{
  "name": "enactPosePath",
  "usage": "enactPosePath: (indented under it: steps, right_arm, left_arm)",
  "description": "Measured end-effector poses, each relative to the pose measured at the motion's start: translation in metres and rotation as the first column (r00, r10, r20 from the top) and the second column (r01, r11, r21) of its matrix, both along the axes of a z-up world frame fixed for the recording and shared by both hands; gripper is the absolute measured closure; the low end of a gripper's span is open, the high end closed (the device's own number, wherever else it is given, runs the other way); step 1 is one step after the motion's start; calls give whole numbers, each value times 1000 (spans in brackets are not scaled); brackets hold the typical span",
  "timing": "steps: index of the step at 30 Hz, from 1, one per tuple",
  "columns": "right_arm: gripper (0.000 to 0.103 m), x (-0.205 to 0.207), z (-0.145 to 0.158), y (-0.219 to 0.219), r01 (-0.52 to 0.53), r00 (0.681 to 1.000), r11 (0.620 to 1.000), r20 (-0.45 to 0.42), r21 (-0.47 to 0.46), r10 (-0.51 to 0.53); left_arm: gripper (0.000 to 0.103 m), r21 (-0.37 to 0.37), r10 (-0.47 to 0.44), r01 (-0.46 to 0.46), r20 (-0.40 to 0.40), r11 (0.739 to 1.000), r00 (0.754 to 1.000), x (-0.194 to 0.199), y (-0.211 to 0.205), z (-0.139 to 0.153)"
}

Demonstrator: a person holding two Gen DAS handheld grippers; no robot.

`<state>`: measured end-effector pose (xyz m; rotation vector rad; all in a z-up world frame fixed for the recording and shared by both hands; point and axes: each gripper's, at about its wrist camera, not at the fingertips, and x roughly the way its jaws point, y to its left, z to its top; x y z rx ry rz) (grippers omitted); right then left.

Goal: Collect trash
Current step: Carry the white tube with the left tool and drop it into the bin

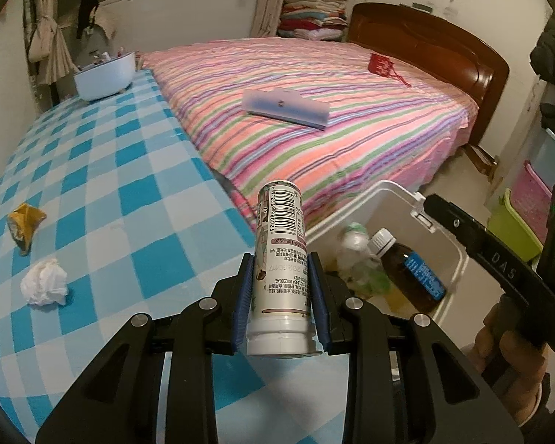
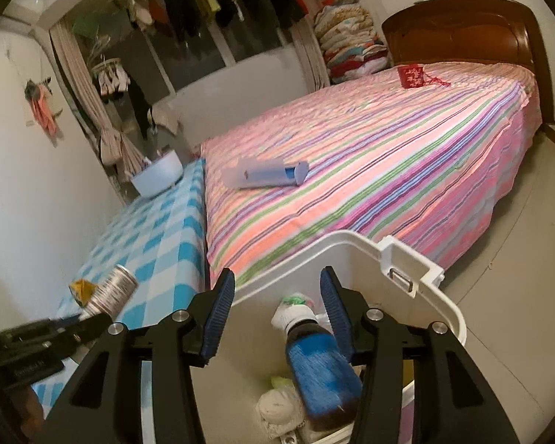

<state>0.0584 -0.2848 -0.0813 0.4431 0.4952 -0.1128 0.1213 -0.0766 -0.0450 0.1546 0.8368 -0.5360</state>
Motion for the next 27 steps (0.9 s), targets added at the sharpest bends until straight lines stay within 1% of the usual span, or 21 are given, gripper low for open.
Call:
enactPosePath:
  steps: [4, 8, 17, 22, 27]
  right_arm:
    - [56, -6, 2, -12, 39, 999, 998, 33, 41, -40]
    - [56, -8, 5, -19, 63, 996, 996, 52, 62, -67]
    - [55, -14, 9, -31, 75, 994, 993, 67, 92, -81]
    - [51, -15, 9, -34, 83, 993, 992, 75, 99, -91]
    - [50, -15, 10, -35, 86, 993, 991, 74, 101, -94]
  left_arm:
    - [74, -1, -25, 25, -11, 1000, 1000, -2, -13, -1]
    - [74, -5, -59, 59, -23, 998, 998, -4, -28, -1]
    - [74, -1, -129, 129, -36, 992, 991, -10, -62, -4]
    - [74, -8, -144, 144, -47, 990, 988, -10, -72, -5]
    - [74, -9, -152, 152, -53, 988, 987, -10, -75, -7]
